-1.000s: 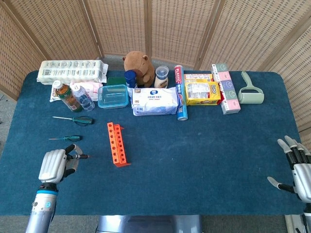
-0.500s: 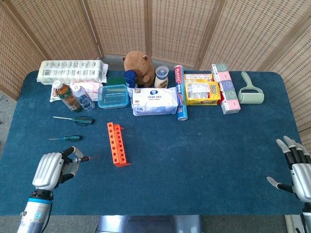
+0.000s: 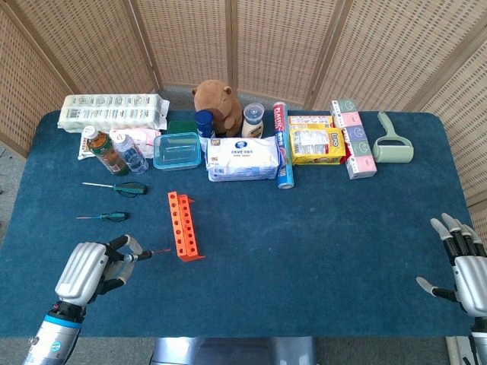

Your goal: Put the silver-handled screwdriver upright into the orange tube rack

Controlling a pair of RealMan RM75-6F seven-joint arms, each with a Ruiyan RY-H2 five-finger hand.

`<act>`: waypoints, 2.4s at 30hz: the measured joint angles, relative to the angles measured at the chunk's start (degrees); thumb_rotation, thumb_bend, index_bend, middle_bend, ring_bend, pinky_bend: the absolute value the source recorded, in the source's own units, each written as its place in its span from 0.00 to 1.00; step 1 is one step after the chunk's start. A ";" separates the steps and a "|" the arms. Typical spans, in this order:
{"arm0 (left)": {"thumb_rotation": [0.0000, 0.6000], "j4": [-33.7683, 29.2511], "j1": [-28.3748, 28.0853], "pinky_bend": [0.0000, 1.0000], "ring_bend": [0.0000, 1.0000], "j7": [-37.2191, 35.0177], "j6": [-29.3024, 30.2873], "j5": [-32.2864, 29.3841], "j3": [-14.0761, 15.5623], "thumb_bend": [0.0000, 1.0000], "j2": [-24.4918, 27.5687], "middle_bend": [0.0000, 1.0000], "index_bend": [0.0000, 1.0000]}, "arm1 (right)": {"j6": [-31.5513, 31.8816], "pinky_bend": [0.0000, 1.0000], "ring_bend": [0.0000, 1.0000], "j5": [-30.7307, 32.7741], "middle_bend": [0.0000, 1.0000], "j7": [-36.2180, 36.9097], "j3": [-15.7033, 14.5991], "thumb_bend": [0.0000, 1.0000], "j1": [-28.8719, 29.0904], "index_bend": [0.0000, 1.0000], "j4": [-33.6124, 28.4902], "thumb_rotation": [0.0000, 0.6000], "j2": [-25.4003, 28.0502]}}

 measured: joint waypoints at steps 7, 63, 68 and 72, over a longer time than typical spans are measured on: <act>1.00 0.00 0.09 1.00 1.00 -0.09 -1.19 1.09 0.53 0.42 -0.08 1.00 0.50 | -0.11 0.00 0.00 -0.03 0.00 0.06 -0.04 0.00 0.05 0.04 -0.06 1.00 0.09; 1.00 0.00 -6.33 1.00 1.00 12.58 -2.21 -18.74 -9.10 0.42 -10.15 1.00 0.50 | -0.11 0.00 0.00 0.05 0.00 1.29 -0.08 0.00 -0.05 0.04 -0.08 1.00 0.75; 1.00 0.00 -8.52 1.00 1.00 15.08 -1.75 -23.21 -10.71 0.42 -11.80 1.00 0.50 | -0.24 0.00 0.00 0.21 0.00 1.30 -0.03 0.00 0.01 0.04 -0.04 1.00 0.75; 1.00 0.00 -9.58 1.00 1.00 15.95 -1.48 -25.09 -11.22 0.42 -12.63 1.00 0.50 | -0.23 0.00 0.00 0.16 0.00 1.33 -0.05 0.00 0.00 0.04 -0.08 1.00 0.76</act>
